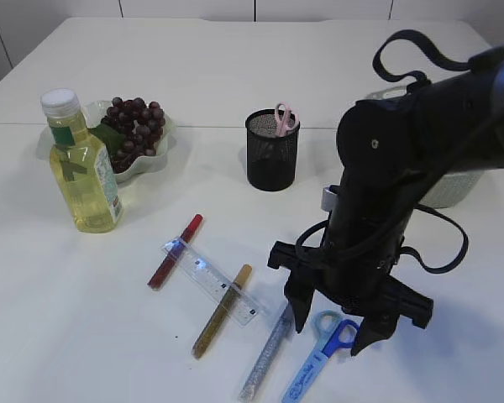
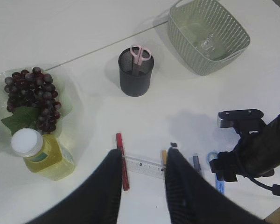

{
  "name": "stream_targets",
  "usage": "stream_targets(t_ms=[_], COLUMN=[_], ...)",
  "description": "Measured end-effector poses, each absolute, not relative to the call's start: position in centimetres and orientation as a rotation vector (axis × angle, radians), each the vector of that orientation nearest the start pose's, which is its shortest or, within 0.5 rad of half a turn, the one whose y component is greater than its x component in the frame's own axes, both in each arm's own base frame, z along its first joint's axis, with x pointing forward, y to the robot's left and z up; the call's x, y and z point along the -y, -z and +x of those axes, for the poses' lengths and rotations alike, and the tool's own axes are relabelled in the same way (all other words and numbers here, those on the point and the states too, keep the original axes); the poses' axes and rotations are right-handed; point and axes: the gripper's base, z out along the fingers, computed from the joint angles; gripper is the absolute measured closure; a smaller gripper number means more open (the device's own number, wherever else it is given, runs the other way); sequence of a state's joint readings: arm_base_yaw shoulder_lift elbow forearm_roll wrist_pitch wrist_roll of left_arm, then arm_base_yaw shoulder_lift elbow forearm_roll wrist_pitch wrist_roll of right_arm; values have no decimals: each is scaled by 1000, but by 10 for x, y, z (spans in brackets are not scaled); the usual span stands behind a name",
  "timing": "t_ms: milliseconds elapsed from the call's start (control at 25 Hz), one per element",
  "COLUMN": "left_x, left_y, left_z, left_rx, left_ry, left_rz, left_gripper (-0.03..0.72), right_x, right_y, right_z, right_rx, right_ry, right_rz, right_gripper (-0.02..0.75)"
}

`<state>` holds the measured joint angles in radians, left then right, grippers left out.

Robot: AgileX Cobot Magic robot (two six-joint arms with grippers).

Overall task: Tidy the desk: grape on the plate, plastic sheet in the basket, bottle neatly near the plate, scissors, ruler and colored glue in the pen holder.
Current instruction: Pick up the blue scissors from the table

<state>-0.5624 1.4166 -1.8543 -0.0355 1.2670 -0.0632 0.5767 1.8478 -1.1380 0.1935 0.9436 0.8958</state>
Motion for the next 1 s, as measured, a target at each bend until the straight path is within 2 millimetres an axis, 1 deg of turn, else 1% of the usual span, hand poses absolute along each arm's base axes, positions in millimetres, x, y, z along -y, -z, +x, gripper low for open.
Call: stream_targets(t_ms=[240, 520, 1000], left_x=[145, 145, 145], left_y=[-491, -491, -491], left_z=[225, 225, 225], left_rx=[-2265, -2265, -2265], left_ry=[359, 357, 357], left_rz=[585, 585, 585], left_gripper=[446, 446, 446], right_x=[-195, -197, -198], right_y=[-158, -143, -138], right_z=[273, 274, 275], right_rx=[-3161, -3195, -3199], right_ry=[-197, -171, -169], right_rz=[703, 739, 716], right_gripper=[226, 226, 226])
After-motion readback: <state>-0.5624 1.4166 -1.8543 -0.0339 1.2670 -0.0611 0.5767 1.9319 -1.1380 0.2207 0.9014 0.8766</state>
